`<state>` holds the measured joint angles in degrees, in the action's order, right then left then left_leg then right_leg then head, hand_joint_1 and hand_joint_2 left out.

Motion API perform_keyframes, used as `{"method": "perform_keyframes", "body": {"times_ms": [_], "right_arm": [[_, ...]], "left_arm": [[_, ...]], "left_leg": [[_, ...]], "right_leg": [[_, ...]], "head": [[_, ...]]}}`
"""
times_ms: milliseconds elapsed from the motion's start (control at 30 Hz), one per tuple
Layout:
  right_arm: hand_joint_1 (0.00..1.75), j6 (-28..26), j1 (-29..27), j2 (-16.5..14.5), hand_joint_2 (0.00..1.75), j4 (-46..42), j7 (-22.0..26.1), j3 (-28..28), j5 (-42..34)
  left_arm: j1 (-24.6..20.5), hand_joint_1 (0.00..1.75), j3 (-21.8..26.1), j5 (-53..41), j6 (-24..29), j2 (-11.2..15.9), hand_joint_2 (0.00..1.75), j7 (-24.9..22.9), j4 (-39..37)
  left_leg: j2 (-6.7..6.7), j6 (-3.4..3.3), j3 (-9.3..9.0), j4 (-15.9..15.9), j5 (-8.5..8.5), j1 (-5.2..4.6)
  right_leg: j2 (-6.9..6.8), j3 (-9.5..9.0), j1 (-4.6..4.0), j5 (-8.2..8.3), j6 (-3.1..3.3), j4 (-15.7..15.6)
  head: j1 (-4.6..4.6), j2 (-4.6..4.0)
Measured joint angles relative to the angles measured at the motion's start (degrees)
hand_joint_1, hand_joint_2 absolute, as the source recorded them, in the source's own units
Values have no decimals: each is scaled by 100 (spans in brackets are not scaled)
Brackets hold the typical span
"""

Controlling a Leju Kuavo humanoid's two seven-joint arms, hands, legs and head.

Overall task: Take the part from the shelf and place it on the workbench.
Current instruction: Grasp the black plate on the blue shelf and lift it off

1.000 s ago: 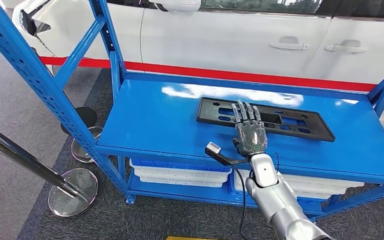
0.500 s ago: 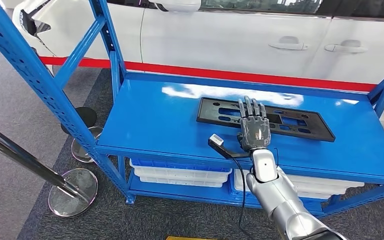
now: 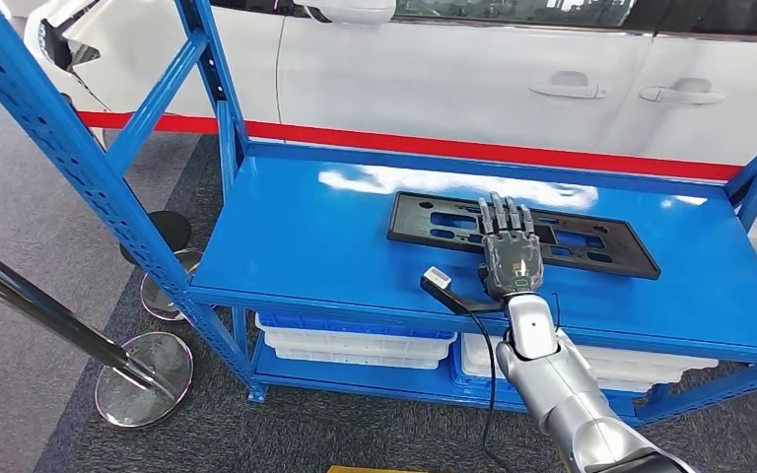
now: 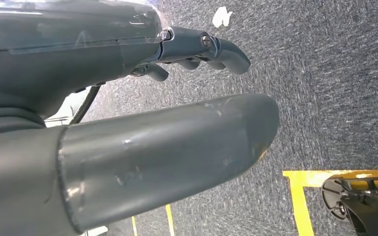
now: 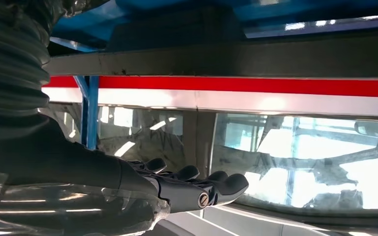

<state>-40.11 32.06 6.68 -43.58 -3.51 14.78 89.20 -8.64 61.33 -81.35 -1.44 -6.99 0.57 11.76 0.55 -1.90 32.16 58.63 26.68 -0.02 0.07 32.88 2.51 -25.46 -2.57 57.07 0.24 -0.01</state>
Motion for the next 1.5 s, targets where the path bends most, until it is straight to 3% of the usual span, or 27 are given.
{"method": "perform_keyframes", "body": {"times_ms": [467, 500, 600, 633, 1500], "right_arm": [[0, 0, -11, 40, 175, 11, -5, -81, 39], [11, 0, -13, 42, 175, 11, -5, -90, 39], [137, 0, -15, 46, 175, 11, -2, -107, 39], [170, 0, -16, 48, 175, 11, 6, -113, 39], [175, -7, -192, 69, 175, -201, 425, -487, -22]], "left_arm": [[1, 0, 0, 20, 1, 0, 0, 37, 0], [1, 0, 0, 21, 2, 0, 0, 37, 0], [1, 0, 0, 24, 2, 0, 0, 38, 0], [1, 0, 0, 27, 2, 0, 0, 40, 0], [15, 0, 0, 111, 19, 0, 0, 157, 0]], "left_leg": [[0, 0, 1, 0, 0, 0], [0, 0, 1, 0, 0, 0], [0, 0, 0, 0, 0, 0], [0, 0, 0, 0, 0, 0], [1, 0, 0, 0, 0, 0]], "right_leg": [[0, 0, 1, 0, 0, 0], [0, 0, 0, 0, 0, 0], [0, 0, 0, 0, 0, 0], [0, 0, 0, 0, 0, 0], [-1, -1, 0, 0, 0, 0]], "head": [[0, -1], [0, -1], [0, -1], [0, 0], [0, -1]]}}
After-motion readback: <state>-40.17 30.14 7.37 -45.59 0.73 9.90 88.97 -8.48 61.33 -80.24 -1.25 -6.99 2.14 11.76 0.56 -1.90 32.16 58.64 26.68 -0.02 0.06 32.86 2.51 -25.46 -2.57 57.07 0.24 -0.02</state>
